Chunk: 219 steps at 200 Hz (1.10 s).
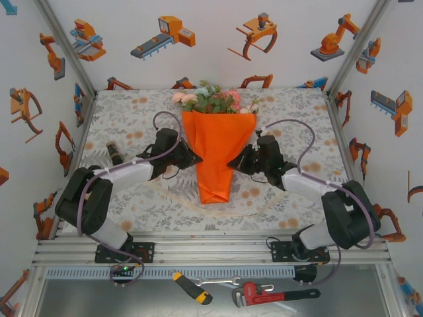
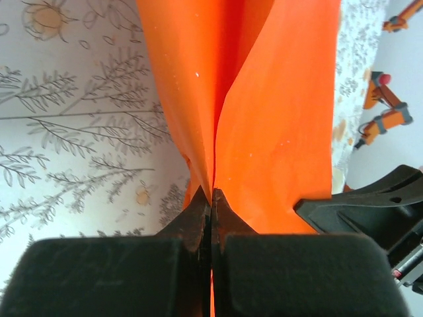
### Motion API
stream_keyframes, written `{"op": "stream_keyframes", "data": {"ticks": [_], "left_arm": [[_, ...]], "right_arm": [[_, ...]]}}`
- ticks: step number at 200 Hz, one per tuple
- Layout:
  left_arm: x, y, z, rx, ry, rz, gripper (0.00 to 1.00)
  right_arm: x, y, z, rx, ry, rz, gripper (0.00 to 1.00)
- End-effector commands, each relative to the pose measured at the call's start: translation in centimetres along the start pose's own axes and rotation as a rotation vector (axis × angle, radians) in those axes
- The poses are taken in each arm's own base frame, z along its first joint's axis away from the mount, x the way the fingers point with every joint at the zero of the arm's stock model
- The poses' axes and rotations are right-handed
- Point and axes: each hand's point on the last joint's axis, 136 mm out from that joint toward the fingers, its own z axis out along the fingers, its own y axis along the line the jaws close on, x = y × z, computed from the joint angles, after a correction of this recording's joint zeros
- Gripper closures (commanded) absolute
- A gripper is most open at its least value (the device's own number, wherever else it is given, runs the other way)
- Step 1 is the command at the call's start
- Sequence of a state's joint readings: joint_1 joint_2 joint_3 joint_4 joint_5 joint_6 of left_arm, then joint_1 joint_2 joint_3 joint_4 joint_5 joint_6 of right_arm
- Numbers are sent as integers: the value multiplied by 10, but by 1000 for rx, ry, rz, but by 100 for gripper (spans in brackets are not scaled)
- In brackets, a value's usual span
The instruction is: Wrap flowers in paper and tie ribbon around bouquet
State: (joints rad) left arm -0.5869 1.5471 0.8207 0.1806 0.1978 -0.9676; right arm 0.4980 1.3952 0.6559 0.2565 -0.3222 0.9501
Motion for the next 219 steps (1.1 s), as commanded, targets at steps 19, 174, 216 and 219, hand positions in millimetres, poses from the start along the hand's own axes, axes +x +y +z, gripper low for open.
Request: {"op": "stream_keyframes", "data": {"ticks": [19,174,216,219], "left_arm": [[41,21,-13,-79,82,-31,100],[33,62,0,-194,-19,60,42],[17,59,-34,-241,-94,114,20],[14,58,-37,-244,-104,119,19]], "right_arm": [[51,-17,-13,93,82,-33,94],[42,-70,1,320,22,-134,40],[16,-54,-42,340,-75,-143,28],[14,-52,-45,336,-83,-145,28]]}}
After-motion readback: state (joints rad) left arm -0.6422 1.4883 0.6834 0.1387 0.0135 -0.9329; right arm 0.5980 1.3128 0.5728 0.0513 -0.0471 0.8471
